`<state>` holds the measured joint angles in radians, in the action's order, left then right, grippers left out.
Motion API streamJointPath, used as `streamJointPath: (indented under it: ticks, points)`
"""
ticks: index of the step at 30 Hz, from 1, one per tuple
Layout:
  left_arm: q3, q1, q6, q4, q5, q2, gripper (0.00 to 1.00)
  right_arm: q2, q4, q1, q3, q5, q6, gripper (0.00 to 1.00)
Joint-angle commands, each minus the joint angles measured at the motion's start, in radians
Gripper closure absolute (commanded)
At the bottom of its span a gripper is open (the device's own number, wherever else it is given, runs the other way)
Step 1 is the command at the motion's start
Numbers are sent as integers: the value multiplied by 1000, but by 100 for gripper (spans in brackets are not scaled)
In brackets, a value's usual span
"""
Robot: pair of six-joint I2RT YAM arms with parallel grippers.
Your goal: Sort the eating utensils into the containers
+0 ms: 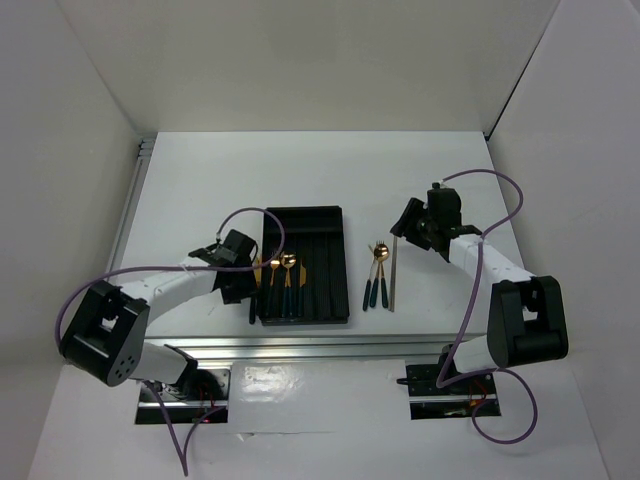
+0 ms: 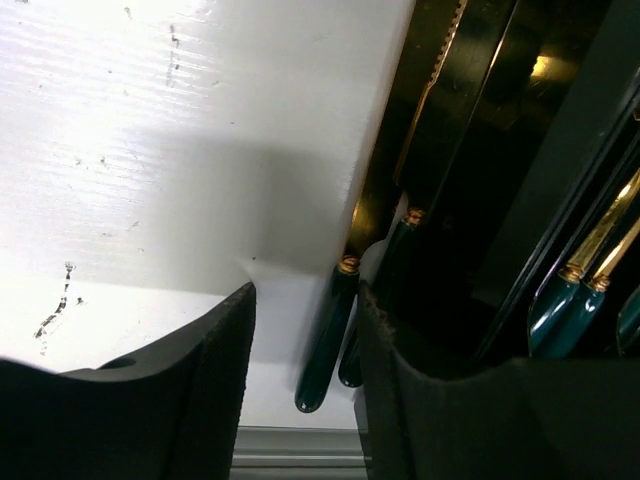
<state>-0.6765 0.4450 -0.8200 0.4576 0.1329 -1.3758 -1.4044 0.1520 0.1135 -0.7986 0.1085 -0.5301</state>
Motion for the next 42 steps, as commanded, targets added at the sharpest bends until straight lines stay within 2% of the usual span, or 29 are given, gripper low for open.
streamJointPath:
  ticks: [1,6,7,9,10,11,12,15,22,28,31,32,35,42]
  points:
    - [-27,37,-33,59,74,-72,50,18,-8,-5,-34,-26,15,41]
    - [-52,50,-65,96,106,-132,62,18,-8,-5,-34,-26,15,41]
    - [-52,50,-65,105,106,-132,70,18,-8,-5,-34,-26,15,41]
    - [-52,50,-74,105,106,-141,78,18,-8,-5,-34,-35,15,41]
    - [-52,50,-83,95,106,-153,91,18,-8,-5,-34,-35,15,41]
    - [-43,50,-84,95,97,-154,98,18,-8,-5,-34,-35,15,41]
    - [-43,50,-84,86,97,-163,100,18,-8,-5,-34,-35,15,41]
    - [-43,50,-106,85,86,-163,100,18,-8,-5,-34,-35,15,41]
    - [-115,41,-116,188,189,-36,100,27,-8,-5,-34,-35,15,41]
    - [-230,31,-10,314,238,109,100,27,4,-5,-34,-55,15,41]
    - [-258,31,53,282,157,191,100,27,4,-5,-34,-64,15,41]
    - [-268,31,105,261,72,208,100,27,4,-5,-34,-64,15,41]
    - [-281,40,119,191,-37,241,100,36,-14,-5,-25,-55,15,41]
    - [-299,132,84,28,-148,155,100,24,-14,-5,-25,-46,15,42]
